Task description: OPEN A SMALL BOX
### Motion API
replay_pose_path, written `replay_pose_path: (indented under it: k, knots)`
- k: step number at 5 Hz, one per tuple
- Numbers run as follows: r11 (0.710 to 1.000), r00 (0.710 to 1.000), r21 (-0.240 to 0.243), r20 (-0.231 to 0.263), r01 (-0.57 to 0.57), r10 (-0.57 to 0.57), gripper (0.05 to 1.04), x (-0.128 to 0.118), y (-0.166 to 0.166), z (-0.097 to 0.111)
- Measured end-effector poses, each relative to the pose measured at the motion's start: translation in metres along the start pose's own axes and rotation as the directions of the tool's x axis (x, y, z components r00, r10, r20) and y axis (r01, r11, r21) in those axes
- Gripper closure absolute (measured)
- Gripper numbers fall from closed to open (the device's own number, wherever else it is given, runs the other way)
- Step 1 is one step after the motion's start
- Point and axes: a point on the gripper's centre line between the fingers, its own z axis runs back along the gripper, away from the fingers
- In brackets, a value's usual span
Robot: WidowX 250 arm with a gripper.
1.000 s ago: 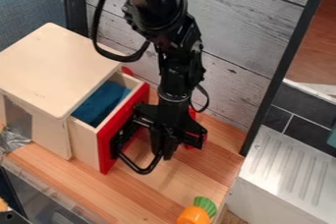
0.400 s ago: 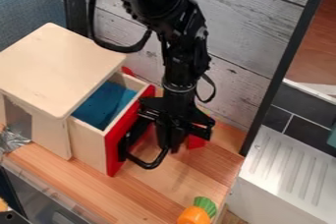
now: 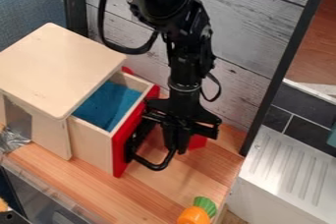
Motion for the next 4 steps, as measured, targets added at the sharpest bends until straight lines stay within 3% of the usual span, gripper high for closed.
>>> replay_pose_path:
  k: [4]
  knots:
    - [0.997, 0.997, -0.020, -0.035, 0.071, -0.071, 0.963, -0.024, -0.023, -0.012]
